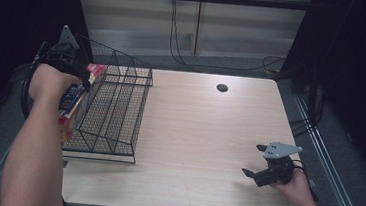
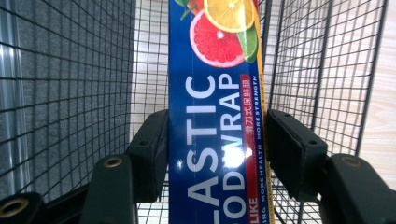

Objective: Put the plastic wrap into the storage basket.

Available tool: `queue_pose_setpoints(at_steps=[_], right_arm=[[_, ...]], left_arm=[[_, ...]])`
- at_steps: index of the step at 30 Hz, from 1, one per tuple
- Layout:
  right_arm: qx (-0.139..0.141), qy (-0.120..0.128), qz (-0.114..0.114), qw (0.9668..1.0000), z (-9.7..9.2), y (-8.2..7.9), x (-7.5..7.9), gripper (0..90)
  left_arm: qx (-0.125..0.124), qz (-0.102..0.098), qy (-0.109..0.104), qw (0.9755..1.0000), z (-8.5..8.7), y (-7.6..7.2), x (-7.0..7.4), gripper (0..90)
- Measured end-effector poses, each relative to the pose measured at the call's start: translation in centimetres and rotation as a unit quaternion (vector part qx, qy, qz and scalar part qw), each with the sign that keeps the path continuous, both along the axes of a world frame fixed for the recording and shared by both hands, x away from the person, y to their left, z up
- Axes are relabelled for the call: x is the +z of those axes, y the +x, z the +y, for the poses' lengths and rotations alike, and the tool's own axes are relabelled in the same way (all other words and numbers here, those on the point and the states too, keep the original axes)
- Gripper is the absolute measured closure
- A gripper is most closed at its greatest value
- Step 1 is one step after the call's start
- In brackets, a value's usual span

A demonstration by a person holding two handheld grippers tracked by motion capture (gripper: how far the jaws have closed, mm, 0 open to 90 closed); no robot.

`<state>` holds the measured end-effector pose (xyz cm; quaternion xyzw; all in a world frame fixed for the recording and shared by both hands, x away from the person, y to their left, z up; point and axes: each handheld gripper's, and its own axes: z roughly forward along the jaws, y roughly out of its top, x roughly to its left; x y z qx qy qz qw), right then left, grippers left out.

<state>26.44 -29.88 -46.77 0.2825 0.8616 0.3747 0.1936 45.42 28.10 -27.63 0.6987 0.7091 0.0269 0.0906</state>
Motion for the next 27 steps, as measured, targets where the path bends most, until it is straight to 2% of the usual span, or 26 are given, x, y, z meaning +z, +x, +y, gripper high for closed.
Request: queue_pose_setpoints(at_steps=[2,3,4,5,10,13,18,19,21,23,27], right_arm=[[-0.003,0.000,0.002,1.0000,0.0,-0.1,0.0,3.4],[-0.003,0.000,0.003,1.0000,0.1,-0.1,-0.1,3.4],[-0.001,-0.003,0.002,1.0000,0.1,-0.1,-0.1,3.4],[0.002,-0.005,0.002,1.0000,0.1,-0.1,-0.1,3.4],[0.005,0.000,0.003,1.0000,0.4,0.1,0.1,3.4],[0.008,0.004,0.004,1.0000,0.5,0.2,0.0,3.6],[0.007,0.004,0.002,1.0000,0.5,0.1,0.1,3.6],[0.006,0.005,0.003,1.0000,0.4,0.1,0.2,3.6],[0.006,0.007,0.002,1.0000,0.3,0.1,0.2,3.5],[0.002,0.010,0.002,0.9999,0.2,0.1,0.3,3.6],[0.001,0.009,0.001,1.0000,0.2,0.0,0.3,3.5]], left_arm=[[-0.005,0.001,0.002,1.0000,0.2,0.0,-0.3,42.0],[-0.001,-0.011,-0.008,0.9999,0.3,-0.1,0.0,41.7],[0.003,-0.033,-0.021,0.9993,0.5,-0.3,0.6,45.4],[0.009,-0.047,-0.033,0.9983,0.6,-0.4,1.2,43.8],[-0.013,-0.068,-0.051,0.9963,0.0,-1.4,3.2,33.3],[-0.032,-0.075,-0.057,0.9950,-0.9,-2.0,3.8,31.5],[-0.035,-0.095,-0.073,0.9921,-1.9,-2.8,4.5,25.7],[-0.043,-0.099,-0.070,0.9917,-2.1,-3.0,4.6,25.1],[-0.043,-0.109,-0.078,0.9900,-2.7,-3.2,4.8,24.4],[-0.056,-0.113,-0.083,0.9886,-3.4,-3.5,4.9,23.2],[-0.082,-0.125,-0.097,0.9839,-4.9,-3.9,4.8,21.4]])
